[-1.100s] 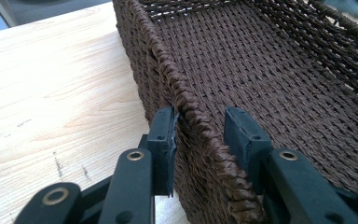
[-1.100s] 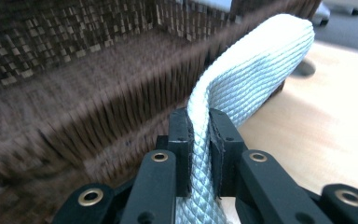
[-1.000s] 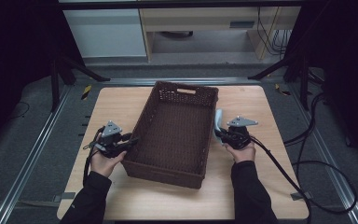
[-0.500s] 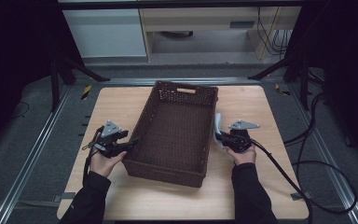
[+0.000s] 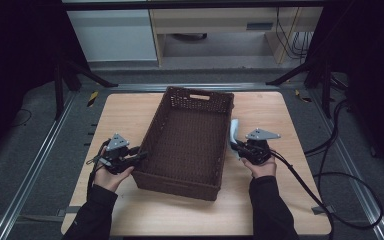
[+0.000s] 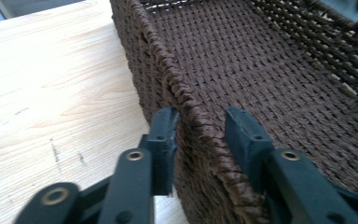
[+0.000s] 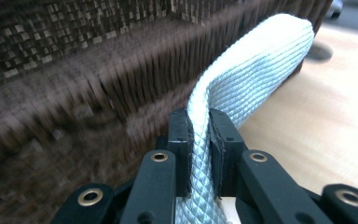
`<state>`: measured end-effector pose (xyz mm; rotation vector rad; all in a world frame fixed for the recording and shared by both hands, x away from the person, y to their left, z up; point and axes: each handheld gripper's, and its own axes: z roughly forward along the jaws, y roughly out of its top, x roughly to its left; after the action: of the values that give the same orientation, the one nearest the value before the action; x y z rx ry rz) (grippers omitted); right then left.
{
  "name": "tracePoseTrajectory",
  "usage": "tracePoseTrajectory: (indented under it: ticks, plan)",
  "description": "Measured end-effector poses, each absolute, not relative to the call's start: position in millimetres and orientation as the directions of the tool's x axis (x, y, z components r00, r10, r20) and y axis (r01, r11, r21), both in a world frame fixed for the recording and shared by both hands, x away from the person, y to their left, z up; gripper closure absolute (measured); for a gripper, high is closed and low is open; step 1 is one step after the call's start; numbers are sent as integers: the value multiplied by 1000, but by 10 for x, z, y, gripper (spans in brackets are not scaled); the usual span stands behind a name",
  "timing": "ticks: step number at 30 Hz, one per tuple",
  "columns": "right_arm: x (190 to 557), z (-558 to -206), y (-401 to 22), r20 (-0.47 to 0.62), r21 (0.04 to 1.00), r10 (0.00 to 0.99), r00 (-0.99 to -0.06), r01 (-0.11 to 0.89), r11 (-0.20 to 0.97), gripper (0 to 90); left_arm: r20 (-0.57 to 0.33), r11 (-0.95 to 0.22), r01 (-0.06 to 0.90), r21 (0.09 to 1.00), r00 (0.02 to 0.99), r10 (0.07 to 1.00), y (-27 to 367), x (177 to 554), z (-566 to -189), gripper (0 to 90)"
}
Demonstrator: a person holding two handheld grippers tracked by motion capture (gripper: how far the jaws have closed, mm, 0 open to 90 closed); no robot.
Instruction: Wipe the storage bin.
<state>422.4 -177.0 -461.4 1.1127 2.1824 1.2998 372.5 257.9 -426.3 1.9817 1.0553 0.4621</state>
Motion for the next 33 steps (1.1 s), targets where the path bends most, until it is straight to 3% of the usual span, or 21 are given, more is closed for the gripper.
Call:
tracePoseTrajectory:
  ticks: [10, 14, 24, 33]
  plan:
    - [4212, -5080, -1703, 122, 793, 788, -603, 537, 288, 805, -35, -319, 492, 810, 584, 811, 2562, 3705, -4270, 696]
    - [4196, -4988, -1698, 129, 806, 778, -615, 522, 279, 805, -28, -320, 488, 812, 580, 814, 2555, 3712, -4275, 696]
    - [4157, -4357, -1768, 79, 894, 760, -645, 383, 233, 806, -21, -317, 488, 813, 569, 822, 2540, 3781, -4281, 688]
    - [4164, -4635, -1706, 71, 845, 758, -649, 443, 300, 807, -9, -325, 486, 811, 566, 825, 2542, 3837, -4281, 667]
